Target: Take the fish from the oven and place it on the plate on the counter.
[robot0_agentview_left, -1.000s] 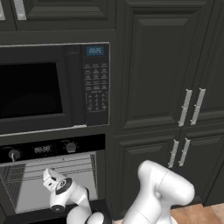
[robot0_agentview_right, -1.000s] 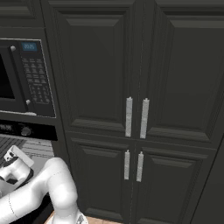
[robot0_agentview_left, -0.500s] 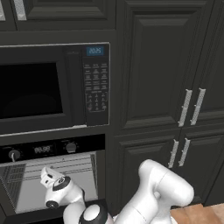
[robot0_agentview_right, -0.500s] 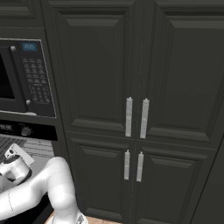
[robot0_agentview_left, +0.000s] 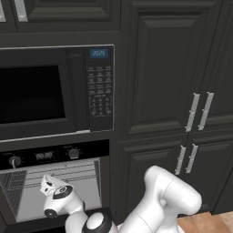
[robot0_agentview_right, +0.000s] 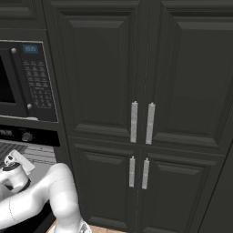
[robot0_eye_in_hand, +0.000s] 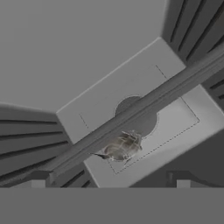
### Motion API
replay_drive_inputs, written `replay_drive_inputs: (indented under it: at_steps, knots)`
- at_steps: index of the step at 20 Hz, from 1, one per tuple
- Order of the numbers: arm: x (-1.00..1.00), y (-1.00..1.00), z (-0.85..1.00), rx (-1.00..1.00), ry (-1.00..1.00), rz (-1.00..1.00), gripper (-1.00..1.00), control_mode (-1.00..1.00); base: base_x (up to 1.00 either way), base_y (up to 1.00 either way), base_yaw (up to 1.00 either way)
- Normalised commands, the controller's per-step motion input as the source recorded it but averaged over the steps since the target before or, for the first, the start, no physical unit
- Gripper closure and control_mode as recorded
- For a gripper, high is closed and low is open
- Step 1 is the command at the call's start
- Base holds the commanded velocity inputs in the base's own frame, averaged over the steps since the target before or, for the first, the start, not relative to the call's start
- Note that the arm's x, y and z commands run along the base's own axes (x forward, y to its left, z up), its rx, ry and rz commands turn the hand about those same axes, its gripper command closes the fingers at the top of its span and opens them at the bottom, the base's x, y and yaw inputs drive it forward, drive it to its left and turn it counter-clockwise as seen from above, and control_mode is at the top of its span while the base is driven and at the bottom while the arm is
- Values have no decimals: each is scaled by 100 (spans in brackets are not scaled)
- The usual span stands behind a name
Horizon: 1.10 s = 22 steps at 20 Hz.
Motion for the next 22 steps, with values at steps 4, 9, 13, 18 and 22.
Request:
replay_drive_inputs:
  at_steps: [4, 9, 13, 18, 22]
  knots:
    - [-10, 6, -86, 2, 0, 0, -100, -100, 0, 0, 0]
    - [-37, 4, -44, 0, 0, 0, -100, -100, 0, 0, 0]
    - [-8, 0, -50, 11, -3, 0, -100, -100, 0, 0, 0]
    - [14, 0, -53, 20, -8, 0, -100, -100, 0, 0, 0]
    - [39, 0, -59, 22, -12, 0, -100, -100, 0, 0, 0]
